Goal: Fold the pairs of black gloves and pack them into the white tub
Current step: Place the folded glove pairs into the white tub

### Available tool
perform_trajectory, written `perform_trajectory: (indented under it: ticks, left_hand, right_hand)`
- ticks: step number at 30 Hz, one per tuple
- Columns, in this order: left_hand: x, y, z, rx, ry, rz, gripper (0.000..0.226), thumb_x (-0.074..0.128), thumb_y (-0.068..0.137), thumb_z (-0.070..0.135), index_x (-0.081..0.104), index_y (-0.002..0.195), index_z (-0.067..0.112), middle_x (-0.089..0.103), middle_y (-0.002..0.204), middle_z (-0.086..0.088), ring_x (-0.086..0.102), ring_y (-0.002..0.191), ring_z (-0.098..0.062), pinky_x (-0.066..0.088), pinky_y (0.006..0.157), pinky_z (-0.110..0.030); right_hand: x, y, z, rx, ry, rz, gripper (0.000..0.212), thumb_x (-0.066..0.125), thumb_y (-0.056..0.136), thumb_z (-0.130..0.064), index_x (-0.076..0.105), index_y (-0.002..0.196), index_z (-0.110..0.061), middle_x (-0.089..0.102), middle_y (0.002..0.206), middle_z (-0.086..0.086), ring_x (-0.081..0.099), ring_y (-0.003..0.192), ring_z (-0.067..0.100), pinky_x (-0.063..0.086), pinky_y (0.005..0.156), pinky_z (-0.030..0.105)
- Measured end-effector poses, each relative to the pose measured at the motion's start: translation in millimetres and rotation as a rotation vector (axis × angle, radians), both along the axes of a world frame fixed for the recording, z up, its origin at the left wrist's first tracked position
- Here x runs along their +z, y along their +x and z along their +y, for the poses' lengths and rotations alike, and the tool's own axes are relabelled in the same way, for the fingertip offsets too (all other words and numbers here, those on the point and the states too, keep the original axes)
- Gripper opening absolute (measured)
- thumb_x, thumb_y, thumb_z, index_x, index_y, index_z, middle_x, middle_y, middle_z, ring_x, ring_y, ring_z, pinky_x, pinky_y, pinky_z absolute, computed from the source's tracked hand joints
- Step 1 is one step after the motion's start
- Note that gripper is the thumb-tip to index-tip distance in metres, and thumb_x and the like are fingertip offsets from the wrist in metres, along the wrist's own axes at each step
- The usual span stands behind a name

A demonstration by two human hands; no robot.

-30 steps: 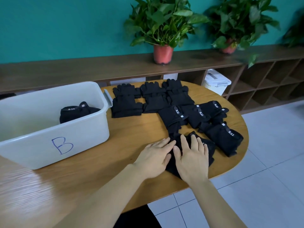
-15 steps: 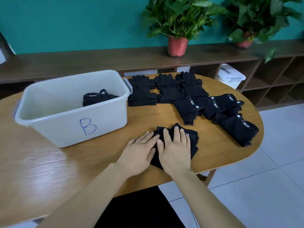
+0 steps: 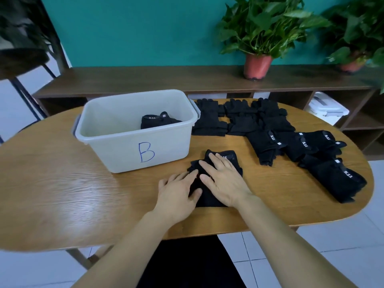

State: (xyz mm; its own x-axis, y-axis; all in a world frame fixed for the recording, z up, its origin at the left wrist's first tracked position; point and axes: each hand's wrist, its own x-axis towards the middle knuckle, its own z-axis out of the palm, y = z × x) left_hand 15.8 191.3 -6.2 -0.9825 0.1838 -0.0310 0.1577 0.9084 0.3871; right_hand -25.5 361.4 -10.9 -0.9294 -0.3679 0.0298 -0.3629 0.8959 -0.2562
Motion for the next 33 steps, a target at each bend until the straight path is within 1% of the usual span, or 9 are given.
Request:
perform_trajectory:
  ticks: [2,4,6,9,13,20,23,27,33]
  left_hand:
    - [3,3,-4,0.045,0.073,-0.01,0.057,0.044,0.1,0.051,0.028,0.153,0.037,0.049,0.145,0.012,0.034,0.138,-0.016,0.02,0.103,-0.038]
    - [8,4,-9,0.123,0.146,0.001,0.05,0.047,0.098,0.052,0.041,0.143,0.033,0.06,0.129,0.01,0.045,0.126,-0.018,0.019,0.091,-0.034]
    - [10,3,-12,0.199,0.194,0.001,0.046,0.049,0.096,0.054,0.052,0.132,0.025,0.064,0.121,0.01,0.05,0.12,-0.017,0.016,0.087,-0.032]
    - [6,1,-10,0.222,0.184,-0.014,0.038,0.049,0.095,0.058,0.061,0.117,0.03,0.068,0.109,0.011,0.057,0.111,-0.014,0.018,0.086,-0.034]
    - [1,0,-5,0.263,0.092,0.016,0.031,0.049,0.094,0.059,0.063,0.112,0.037,0.068,0.107,0.014,0.059,0.107,-0.012,0.02,0.083,-0.034]
    - [-1,1,2,0.318,0.05,0.0,0.035,0.054,0.095,0.055,0.063,0.115,0.028,0.068,0.112,0.01,0.06,0.111,-0.015,0.026,0.094,-0.038]
    - [-6,-1,2,0.332,0.109,-0.017,0.032,0.057,0.094,0.053,0.063,0.114,0.029,0.068,0.11,0.011,0.06,0.11,-0.014,0.023,0.092,-0.037]
    - [-9,-2,1,0.341,0.2,-0.047,0.025,0.06,0.094,0.049,0.062,0.111,0.031,0.067,0.106,0.014,0.059,0.106,-0.013,0.021,0.088,-0.034]
    - [-15,-2,-3,0.304,0.447,-0.068,0.018,0.068,0.092,0.033,0.064,0.104,0.021,0.067,0.102,0.008,0.061,0.101,-0.015,0.048,0.093,-0.037]
  right_hand:
    - [5,4,3,-0.014,-0.089,0.029,0.063,0.016,0.1,-0.057,0.025,0.155,-0.027,0.011,0.164,0.002,0.002,0.151,0.016,-0.004,0.118,0.024]
    - [8,12,8,-0.125,-0.278,0.139,0.052,0.036,0.105,-0.043,0.035,0.152,-0.023,0.027,0.16,0.0,0.018,0.148,0.017,0.012,0.117,0.025]
    - [10,25,11,-0.298,-0.441,0.317,0.042,0.051,0.101,-0.031,0.053,0.14,-0.016,0.054,0.14,0.002,0.043,0.132,0.019,0.034,0.102,0.025]
    - [6,44,7,-0.524,-0.465,0.294,0.037,0.063,0.093,-0.036,0.066,0.122,-0.014,0.066,0.113,0.002,0.054,0.11,0.019,0.039,0.08,0.025]
    - [4,55,-3,-0.635,-0.252,0.033,0.049,0.062,0.09,-0.053,0.062,0.12,-0.014,0.06,0.11,0.003,0.049,0.11,0.02,0.046,0.078,0.031]
    - [14,58,-17,-0.603,-0.176,-0.035,0.048,0.059,0.096,-0.041,0.052,0.134,-0.014,0.055,0.129,0.006,0.046,0.123,0.023,0.045,0.087,0.03]
    - [12,59,-16,-0.584,-0.239,-0.055,0.052,0.061,0.095,-0.037,0.047,0.14,-0.015,0.055,0.13,0.006,0.048,0.121,0.023,0.045,0.091,0.031]
    - [8,59,-9,-0.573,-0.379,-0.088,0.047,0.066,0.092,-0.033,0.051,0.135,-0.017,0.059,0.122,0.002,0.055,0.112,0.019,0.041,0.082,0.026]
    - [5,61,-2,-0.579,-0.636,-0.101,0.041,0.07,0.089,-0.027,0.056,0.127,-0.028,0.062,0.115,-0.009,0.055,0.098,0.006,0.045,0.085,0.026]
